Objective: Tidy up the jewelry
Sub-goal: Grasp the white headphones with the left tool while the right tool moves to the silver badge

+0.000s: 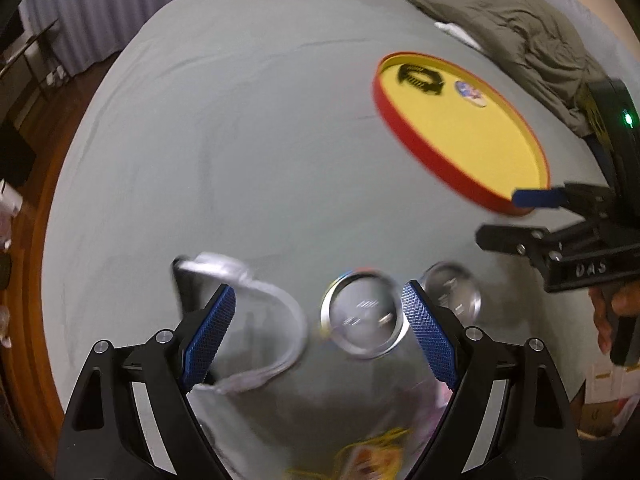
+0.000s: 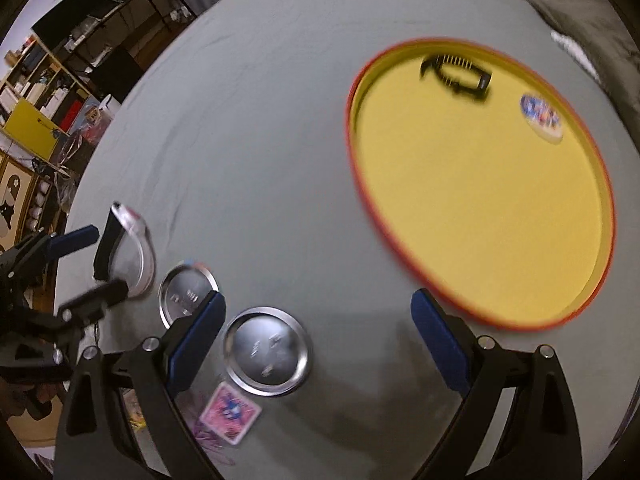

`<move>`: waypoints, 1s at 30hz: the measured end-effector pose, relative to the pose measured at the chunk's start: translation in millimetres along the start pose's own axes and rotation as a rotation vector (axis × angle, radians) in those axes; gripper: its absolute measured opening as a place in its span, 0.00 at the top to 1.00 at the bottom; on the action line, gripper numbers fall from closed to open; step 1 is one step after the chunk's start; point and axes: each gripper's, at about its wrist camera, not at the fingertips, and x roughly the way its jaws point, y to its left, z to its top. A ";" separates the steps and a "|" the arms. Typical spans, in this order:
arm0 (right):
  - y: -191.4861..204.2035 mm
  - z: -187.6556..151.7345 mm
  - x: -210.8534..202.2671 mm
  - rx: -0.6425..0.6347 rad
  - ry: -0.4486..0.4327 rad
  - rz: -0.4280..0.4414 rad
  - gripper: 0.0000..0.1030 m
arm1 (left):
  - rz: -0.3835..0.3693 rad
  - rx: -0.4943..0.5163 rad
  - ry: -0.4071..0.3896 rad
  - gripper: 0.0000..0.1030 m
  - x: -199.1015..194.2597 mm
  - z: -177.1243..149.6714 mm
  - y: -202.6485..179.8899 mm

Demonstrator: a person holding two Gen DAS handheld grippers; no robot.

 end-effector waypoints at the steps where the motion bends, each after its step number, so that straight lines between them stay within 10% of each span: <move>1: 4.4 -4.7 5.1 0.010 0.015 -0.004 0.13 | 0.005 -0.004 0.012 0.19 2.8 -4.8 7.3; 30: 27.9 -24.9 55.7 0.129 0.139 -0.164 0.12 | 0.009 0.152 0.037 0.19 35.2 -22.4 41.2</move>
